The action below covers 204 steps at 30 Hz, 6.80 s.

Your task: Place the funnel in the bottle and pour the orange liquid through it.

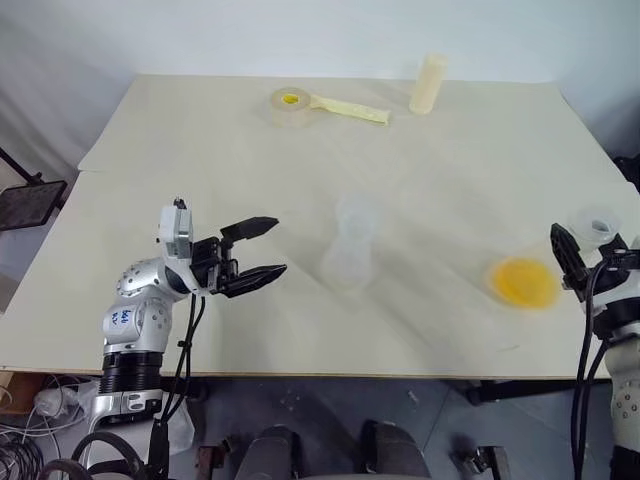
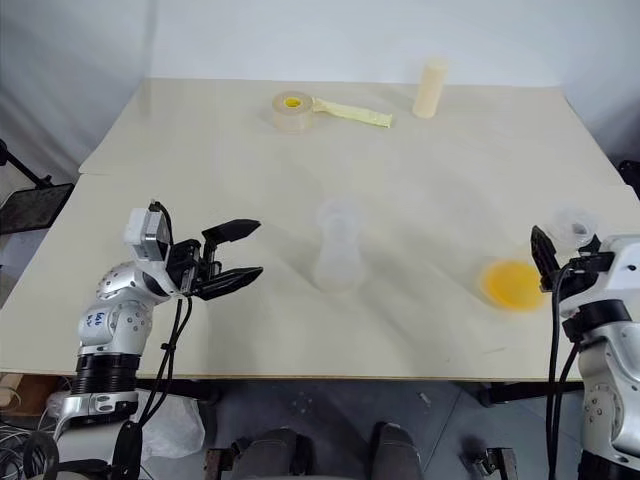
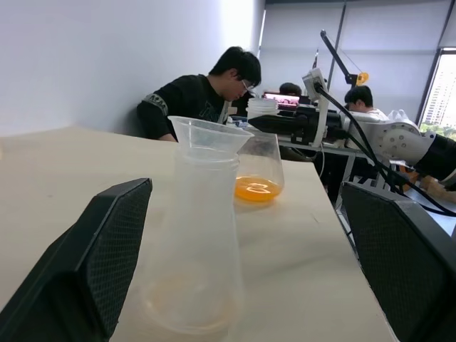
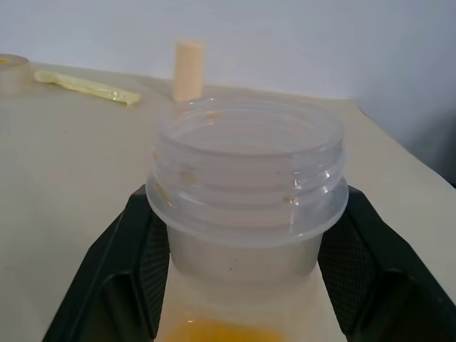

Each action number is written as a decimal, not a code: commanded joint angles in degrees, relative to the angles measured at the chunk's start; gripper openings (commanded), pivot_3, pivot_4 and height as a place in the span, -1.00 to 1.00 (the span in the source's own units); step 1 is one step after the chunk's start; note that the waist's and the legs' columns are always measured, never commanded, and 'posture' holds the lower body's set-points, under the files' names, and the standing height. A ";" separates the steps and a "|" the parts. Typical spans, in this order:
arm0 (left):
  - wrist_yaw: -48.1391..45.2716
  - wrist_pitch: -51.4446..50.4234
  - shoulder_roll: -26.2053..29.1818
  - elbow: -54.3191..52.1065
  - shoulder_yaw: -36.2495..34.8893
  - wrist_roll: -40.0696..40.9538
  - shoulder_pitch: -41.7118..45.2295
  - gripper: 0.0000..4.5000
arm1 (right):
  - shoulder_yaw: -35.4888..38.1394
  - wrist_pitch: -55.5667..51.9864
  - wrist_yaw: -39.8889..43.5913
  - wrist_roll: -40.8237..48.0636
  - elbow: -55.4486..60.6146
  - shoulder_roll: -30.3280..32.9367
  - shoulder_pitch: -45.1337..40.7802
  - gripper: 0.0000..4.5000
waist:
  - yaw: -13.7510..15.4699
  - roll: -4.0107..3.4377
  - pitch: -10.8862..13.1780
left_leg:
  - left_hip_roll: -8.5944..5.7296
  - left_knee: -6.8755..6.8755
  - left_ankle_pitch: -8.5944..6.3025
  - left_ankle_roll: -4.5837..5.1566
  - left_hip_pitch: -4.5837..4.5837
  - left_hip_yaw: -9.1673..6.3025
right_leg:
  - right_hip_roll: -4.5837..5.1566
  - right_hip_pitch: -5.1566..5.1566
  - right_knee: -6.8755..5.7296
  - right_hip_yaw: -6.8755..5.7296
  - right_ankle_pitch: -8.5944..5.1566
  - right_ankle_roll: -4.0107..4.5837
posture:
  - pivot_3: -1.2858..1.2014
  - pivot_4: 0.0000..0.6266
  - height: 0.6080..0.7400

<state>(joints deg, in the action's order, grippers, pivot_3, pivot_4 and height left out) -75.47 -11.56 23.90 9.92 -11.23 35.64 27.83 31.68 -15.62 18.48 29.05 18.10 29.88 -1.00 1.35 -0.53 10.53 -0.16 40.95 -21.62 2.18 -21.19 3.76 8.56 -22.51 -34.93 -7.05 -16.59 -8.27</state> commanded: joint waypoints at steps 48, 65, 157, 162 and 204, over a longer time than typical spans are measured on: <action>-6.78 4.54 1.51 9.51 -1.38 1.22 5.13 1.00 | -44.09 26.78 -4.44 -68.32 -4.80 11.96 -35.50 0.08 | -1.58 -0.08 0.03 | 0.07 -0.07 -0.04 -0.03 -0.14 -0.08 | 0.01 -0.09 0.07 -0.31 0.00 0.00 | 0.03 -0.52 1.00; -6.26 4.17 0.88 8.74 -1.28 1.15 4.53 1.00 | -42.83 34.87 -6.48 -73.47 -7.89 11.93 -37.63 0.08 | -1.58 -0.07 0.03 | 0.12 -0.07 -0.03 -0.03 -0.14 -0.09 | 0.00 -0.09 0.06 -0.32 0.00 0.00 | 0.03 -0.52 1.00; -6.67 5.39 -0.70 11.47 -0.52 0.45 7.41 1.00 | -44.29 50.85 -23.10 -89.02 -17.29 15.10 -43.95 0.08 | -1.62 -0.07 0.03 | 0.29 -0.09 -0.03 -0.03 -0.16 -0.07 | 0.00 -0.09 0.12 -0.31 0.00 0.00 | 0.03 -0.52 1.00; -6.73 5.54 -0.67 12.15 -0.46 0.20 7.93 1.00 | -43.51 48.96 -21.42 -86.78 -16.80 13.79 -42.53 0.08 | -1.63 -0.07 0.03 | 0.28 -0.09 -0.03 -0.03 -0.16 -0.07 | 0.00 -0.09 0.12 -0.31 0.00 0.00 | 0.03 -0.52 1.00; -9.75 4.44 8.44 15.59 1.50 -4.18 9.85 1.00 | -6.76 -2.42 -0.95 -12.98 -12.23 -8.61 -25.29 0.99 | -1.87 -0.10 0.06 | 0.06 -0.24 -0.03 -0.03 -0.06 -0.07 | -0.01 -0.11 0.02 -0.37 0.00 0.00 | 0.03 -0.52 1.00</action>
<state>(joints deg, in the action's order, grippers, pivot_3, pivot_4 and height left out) -85.60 -7.00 31.44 27.56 -9.90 31.84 37.61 24.82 -19.45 17.39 15.29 2.98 19.78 -26.30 -0.52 -0.63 10.59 -0.10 40.71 -21.65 2.15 -21.26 3.69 8.55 -22.62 -34.91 -7.42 -16.59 -8.27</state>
